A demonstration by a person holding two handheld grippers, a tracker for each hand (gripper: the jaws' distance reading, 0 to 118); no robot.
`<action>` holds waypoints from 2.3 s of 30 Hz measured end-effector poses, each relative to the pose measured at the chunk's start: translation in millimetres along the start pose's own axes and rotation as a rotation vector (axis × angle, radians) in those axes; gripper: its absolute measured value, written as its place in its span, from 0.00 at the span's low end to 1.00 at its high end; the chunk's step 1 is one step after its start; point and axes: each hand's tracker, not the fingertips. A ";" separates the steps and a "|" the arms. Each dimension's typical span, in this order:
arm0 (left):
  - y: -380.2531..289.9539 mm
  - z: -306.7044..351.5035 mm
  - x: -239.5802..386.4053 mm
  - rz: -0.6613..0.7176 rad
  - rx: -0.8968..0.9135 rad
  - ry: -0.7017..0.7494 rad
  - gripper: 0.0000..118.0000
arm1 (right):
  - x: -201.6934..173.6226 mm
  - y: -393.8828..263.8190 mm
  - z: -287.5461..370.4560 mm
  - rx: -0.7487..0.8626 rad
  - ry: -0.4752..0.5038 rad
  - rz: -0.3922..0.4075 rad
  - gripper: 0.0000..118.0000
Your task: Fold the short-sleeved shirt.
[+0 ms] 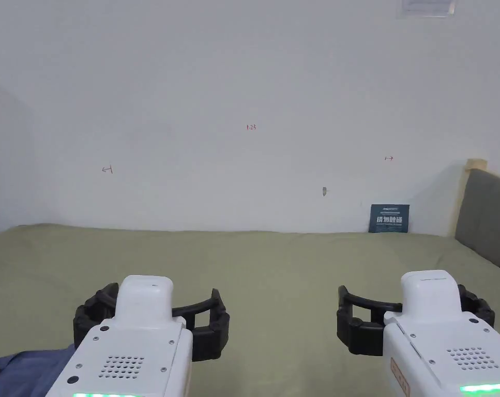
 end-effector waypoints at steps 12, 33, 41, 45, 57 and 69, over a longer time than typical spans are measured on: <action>3.3 1.6 -0.9 0.004 -0.002 -0.024 1.00 | 5.9 -4.8 -8.7 -0.001 -0.015 0.006 1.00; 6.8 2.6 -4.5 0.016 0.003 -0.014 1.00 | 14.2 -8.9 -11.1 -0.008 -0.031 -0.004 1.00; 6.5 2.4 -5.0 0.007 -0.009 -0.007 1.00 | 12.5 -9.9 -10.6 -0.027 -0.033 -0.010 0.98; 5.8 1.6 -6.4 -0.004 -0.023 -0.013 0.95 | 10.9 -10.9 -7.9 -0.022 -0.053 -0.005 0.53; 0.5 -2.4 -1.6 0.008 -0.060 -0.068 0.01 | 13.2 -12.4 -0.5 -0.061 -0.024 -0.055 0.00; -0.5 -2.6 -38.1 0.026 -0.091 0.008 0.01 | -3.6 -16.6 -17.7 -0.101 0.009 -0.057 0.00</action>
